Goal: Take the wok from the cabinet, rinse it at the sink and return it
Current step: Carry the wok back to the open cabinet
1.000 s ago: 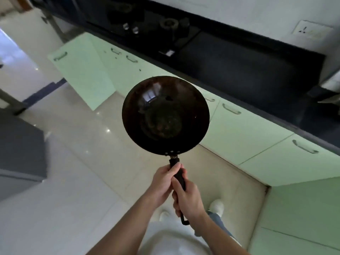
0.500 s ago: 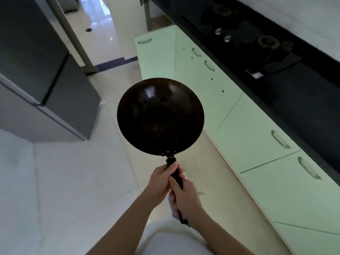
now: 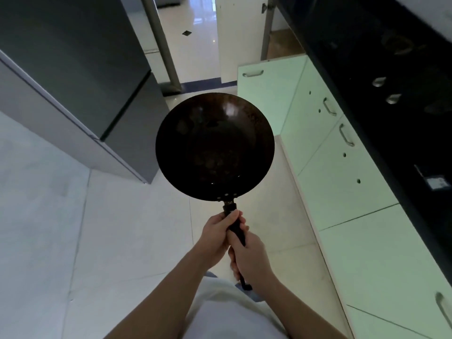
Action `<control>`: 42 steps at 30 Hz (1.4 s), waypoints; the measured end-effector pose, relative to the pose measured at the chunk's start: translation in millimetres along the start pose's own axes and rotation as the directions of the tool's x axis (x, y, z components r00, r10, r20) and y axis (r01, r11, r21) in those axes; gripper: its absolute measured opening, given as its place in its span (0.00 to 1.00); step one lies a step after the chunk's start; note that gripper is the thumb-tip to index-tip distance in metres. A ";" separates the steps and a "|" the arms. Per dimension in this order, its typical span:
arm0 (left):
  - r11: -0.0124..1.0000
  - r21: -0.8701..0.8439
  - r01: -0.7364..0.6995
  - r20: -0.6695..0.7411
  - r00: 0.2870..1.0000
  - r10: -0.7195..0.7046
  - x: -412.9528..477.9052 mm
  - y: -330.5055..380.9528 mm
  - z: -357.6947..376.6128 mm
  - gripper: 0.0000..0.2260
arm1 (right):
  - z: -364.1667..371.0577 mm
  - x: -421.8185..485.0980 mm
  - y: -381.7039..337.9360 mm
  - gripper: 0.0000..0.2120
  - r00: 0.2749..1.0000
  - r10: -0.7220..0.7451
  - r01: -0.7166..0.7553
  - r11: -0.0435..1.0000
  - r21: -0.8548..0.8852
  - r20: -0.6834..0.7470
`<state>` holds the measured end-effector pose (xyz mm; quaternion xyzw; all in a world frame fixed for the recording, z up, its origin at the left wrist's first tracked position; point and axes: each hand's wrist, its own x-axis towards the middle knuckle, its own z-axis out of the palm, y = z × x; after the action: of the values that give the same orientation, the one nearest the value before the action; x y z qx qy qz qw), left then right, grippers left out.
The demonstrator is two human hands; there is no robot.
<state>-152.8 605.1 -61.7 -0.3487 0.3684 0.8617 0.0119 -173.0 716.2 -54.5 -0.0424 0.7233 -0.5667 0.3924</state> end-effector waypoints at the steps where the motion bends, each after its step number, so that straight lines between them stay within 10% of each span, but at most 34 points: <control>1: 1.000 -0.006 -0.007 -0.011 1.000 0.007 9.2 5.7 0.3 0.07 | 0.1 11.7 -3.9 0.15 1.000 -0.013 0.013 1.000 -0.028 -0.001; 42: 0.998 0.059 -0.036 -0.023 0.999 0.038 395.5 456.6 -101.8 0.07 | 162.4 507.8 -310.7 0.14 0.999 -0.019 0.019 1.000 0.006 0.043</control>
<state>-518.3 113.6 -66.1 -0.3515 0.4001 0.8464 0.0017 -541.7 221.5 -61.5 -0.0605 0.7126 -0.5712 0.4028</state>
